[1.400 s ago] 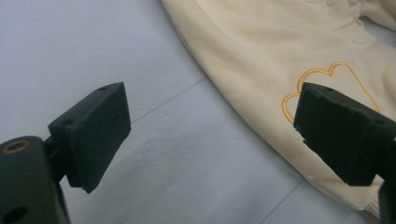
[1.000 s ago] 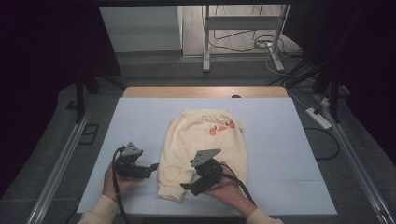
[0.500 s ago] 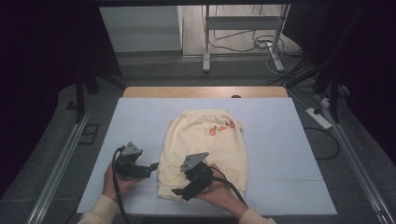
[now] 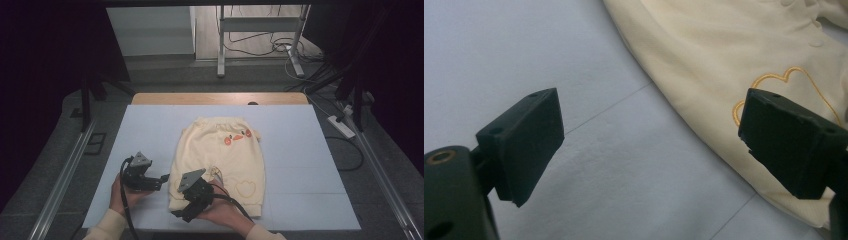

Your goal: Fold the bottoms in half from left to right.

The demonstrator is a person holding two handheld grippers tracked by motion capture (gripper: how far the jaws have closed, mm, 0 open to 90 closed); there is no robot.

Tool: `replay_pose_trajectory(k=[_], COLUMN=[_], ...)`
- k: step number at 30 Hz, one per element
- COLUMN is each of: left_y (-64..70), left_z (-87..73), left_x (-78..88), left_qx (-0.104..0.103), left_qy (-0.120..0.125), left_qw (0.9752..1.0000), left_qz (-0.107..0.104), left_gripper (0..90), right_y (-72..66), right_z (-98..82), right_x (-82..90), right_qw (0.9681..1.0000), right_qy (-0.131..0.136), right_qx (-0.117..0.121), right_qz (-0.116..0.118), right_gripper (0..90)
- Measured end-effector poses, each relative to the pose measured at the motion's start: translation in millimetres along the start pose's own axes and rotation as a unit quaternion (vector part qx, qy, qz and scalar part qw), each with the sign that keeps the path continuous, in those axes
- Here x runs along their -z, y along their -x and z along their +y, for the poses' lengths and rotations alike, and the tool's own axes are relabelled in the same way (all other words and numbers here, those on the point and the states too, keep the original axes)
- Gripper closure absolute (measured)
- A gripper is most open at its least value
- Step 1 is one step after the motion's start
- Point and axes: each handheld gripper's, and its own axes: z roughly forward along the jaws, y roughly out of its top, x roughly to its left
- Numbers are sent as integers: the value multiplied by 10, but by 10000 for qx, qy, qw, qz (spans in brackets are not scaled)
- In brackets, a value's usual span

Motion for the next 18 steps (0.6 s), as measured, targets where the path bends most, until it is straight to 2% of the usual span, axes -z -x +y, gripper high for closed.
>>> replay_pose_trajectory(k=[11, 12, 18], left_y=[-5, -7, -8], left_z=[-3, -3, -7], left_x=[1, 0, 5], left_qx=[-12, -17, -14], left_qy=[-16, -18, -15], left_qw=[10000, 10000, 10000], left_qz=[18, 21, 29], left_gripper=[108, 107, 108], right_y=[-56, -56, -52], right_z=[8, 6, -22], right_x=[-189, -196, -228], right_qw=[9995, 9992, 9987], right_qy=[-285, -371, -466], right_qx=[139, 157, 177], right_qz=[66, 34, -56], right_gripper=[129, 129, 143])
